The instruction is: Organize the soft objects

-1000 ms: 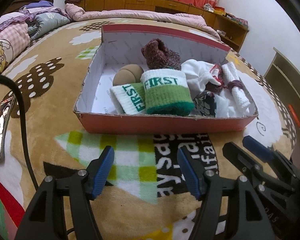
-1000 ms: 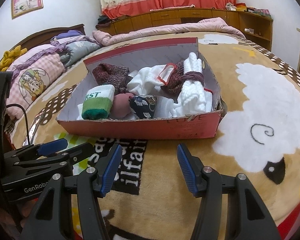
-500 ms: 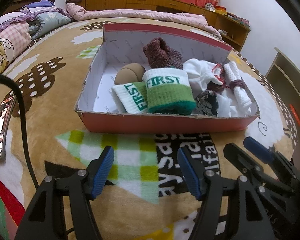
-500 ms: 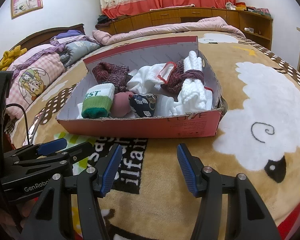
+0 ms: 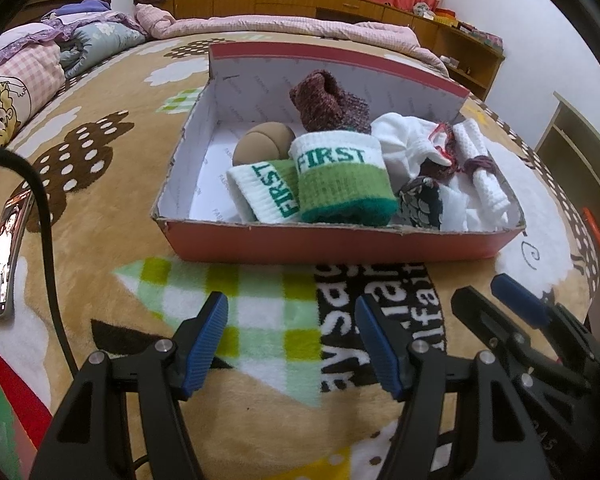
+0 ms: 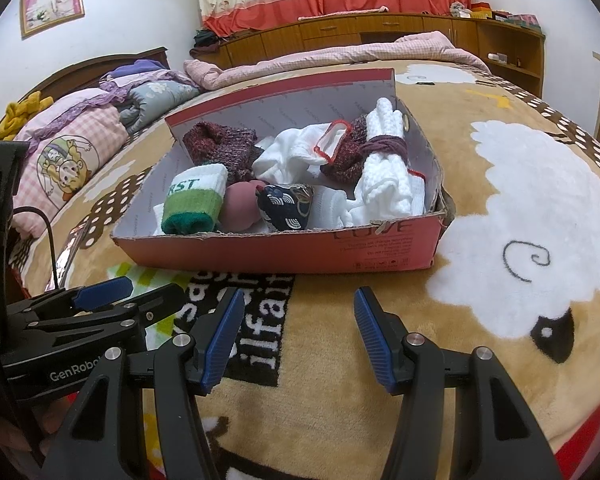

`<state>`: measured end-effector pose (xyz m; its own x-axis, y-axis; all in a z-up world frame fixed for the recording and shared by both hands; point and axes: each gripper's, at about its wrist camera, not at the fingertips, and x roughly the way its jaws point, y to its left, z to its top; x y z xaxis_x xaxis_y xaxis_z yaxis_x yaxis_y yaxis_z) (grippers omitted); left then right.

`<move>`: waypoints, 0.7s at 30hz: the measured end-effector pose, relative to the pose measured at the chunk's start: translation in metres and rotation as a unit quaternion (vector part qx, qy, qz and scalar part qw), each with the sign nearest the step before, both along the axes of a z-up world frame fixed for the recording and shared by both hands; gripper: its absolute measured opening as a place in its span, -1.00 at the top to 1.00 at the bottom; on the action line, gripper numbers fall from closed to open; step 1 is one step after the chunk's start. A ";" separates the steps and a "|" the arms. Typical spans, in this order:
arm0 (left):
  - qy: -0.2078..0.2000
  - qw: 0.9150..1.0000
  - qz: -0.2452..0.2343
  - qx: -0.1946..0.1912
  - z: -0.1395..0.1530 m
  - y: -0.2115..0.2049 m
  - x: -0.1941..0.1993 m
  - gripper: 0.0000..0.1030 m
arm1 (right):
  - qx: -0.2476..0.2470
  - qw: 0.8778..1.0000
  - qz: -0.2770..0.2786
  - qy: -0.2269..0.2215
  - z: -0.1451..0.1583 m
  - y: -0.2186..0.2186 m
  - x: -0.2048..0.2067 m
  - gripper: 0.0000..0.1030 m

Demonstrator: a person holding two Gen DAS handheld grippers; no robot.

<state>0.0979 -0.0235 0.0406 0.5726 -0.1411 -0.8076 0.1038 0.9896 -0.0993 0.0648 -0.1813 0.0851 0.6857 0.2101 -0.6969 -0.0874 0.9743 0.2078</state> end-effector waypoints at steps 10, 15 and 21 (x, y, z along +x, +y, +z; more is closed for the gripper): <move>0.002 1.000 0.004 0.004 -0.001 0.000 0.000 -0.36 | 0.000 1.000 0.000 0.001 -0.001 0.000 0.000 -0.14; 0.003 1.000 0.005 0.009 -0.001 -0.001 0.002 -0.36 | 0.000 1.000 0.000 0.000 -0.001 0.000 0.000 -0.14; -0.002 1.000 0.004 0.014 0.000 -0.003 0.001 -0.36 | 0.000 1.000 -0.001 0.002 -0.003 0.000 0.000 -0.14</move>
<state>0.0987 -0.0264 0.0402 0.5767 -0.1148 -0.8089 0.0972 0.9927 -0.0716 0.0646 -0.1810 0.0818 0.6837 0.2099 -0.6989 -0.0854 0.9742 0.2090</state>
